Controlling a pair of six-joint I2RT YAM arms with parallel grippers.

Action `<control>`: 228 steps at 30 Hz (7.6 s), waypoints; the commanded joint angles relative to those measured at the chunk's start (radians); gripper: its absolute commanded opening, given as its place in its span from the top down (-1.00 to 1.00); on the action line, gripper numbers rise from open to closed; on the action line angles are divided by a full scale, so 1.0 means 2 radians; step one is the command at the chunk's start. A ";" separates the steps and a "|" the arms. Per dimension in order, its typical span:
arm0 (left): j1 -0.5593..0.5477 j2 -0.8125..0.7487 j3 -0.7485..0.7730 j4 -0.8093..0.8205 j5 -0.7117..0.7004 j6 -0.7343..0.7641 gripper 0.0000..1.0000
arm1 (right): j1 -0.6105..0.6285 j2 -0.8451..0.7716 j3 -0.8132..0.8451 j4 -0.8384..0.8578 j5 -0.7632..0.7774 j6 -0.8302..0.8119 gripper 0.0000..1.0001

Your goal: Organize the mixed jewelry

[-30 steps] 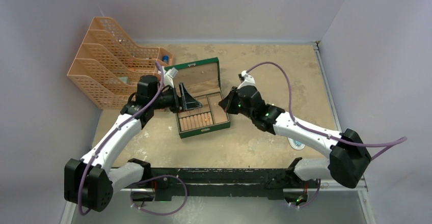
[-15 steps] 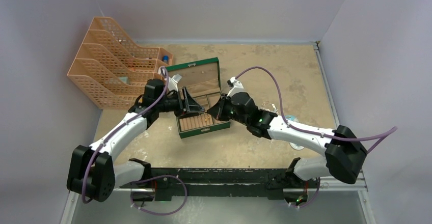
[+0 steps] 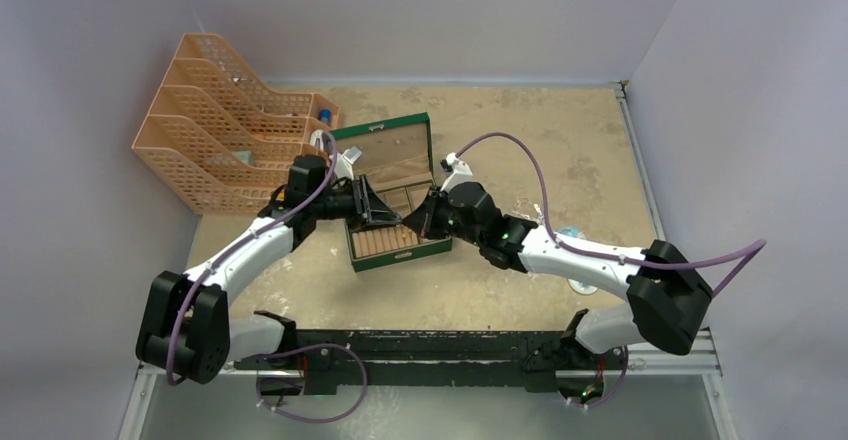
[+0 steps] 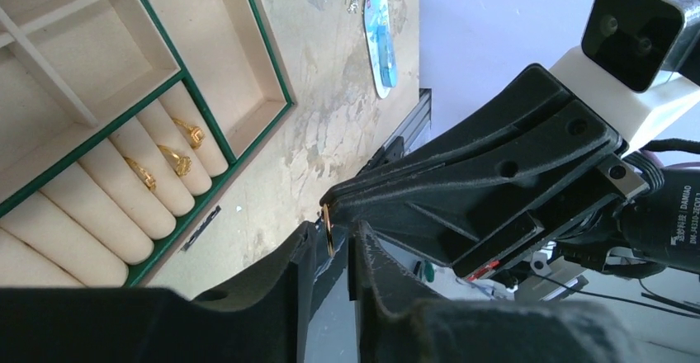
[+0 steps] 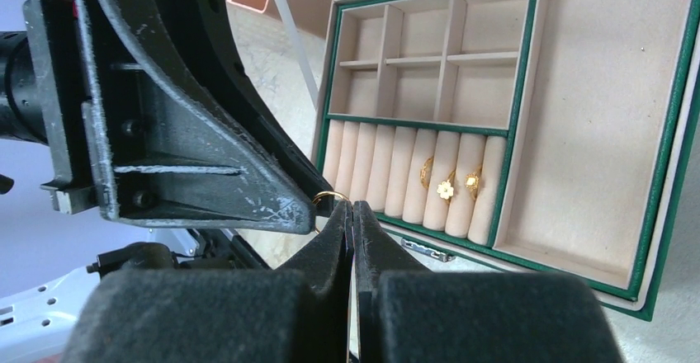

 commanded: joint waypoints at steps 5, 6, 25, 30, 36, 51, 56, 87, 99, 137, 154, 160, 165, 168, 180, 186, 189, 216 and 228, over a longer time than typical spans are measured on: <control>-0.005 0.007 -0.001 0.032 0.013 0.003 1.00 | 0.003 -0.001 0.005 0.023 -0.007 -0.002 1.00; -0.005 0.007 -0.001 0.034 0.015 0.005 1.00 | 0.003 -0.001 0.005 0.023 -0.007 -0.002 1.00; -0.005 -0.043 0.038 0.019 0.080 -0.008 1.00 | -0.022 -0.124 -0.118 0.185 -0.093 0.121 -0.08; -0.005 -0.063 0.061 0.033 0.137 -0.041 1.00 | -0.025 -0.142 -0.152 0.275 -0.102 0.175 -0.25; -0.005 -0.082 0.073 0.076 0.191 -0.084 1.00 | -0.025 -0.123 -0.134 0.403 -0.178 0.192 -0.14; -0.005 -0.096 0.077 0.105 0.203 -0.112 1.00 | -0.026 -0.125 -0.127 0.412 -0.176 0.214 0.50; -0.005 -0.094 0.073 0.108 0.199 -0.113 1.00 | -0.025 -0.120 -0.127 0.413 -0.179 0.211 0.52; -0.003 -0.117 0.109 -0.146 -0.080 0.065 0.19 | -0.025 -0.150 -0.060 0.135 -0.103 0.097 1.00; -0.002 -0.147 0.153 -0.285 -0.386 0.203 0.07 | -0.020 -0.002 0.146 -0.171 0.012 -0.043 1.00; -0.002 -0.182 0.102 -0.271 -0.450 0.240 -0.08 | 0.065 0.285 0.403 -0.438 0.127 -0.006 1.00; -0.002 -0.180 0.102 -0.269 -0.446 0.239 -0.09 | 0.065 0.305 0.404 -0.428 0.122 -0.017 1.00; -0.002 -0.179 0.102 -0.268 -0.446 0.239 -0.09 | 0.065 0.310 0.404 -0.424 0.116 -0.019 1.00; -0.002 -0.180 0.102 -0.268 -0.446 0.239 -0.09 | 0.065 0.308 0.403 -0.419 0.115 -0.021 0.92; -0.002 -0.180 0.102 -0.268 -0.446 0.239 -0.09 | 0.065 0.301 0.406 -0.421 0.119 -0.018 0.68; -0.002 -0.177 0.108 -0.271 -0.442 0.227 -0.08 | 0.064 0.222 0.405 -0.412 0.155 0.004 0.27; -0.002 -0.180 0.109 -0.268 -0.415 0.233 -0.09 | 0.046 0.159 0.348 -0.413 0.224 0.054 0.26; -0.002 -0.181 0.109 -0.263 -0.395 0.237 -0.09 | 0.014 0.103 0.290 -0.395 0.230 0.103 0.28; -0.002 -0.181 0.109 -0.245 -0.346 0.251 -0.47 | -0.202 0.081 0.059 -0.280 0.175 0.073 0.37; -0.002 -0.186 0.109 -0.245 -0.356 0.251 -0.45 | -0.202 0.155 0.113 -0.277 0.176 0.054 0.53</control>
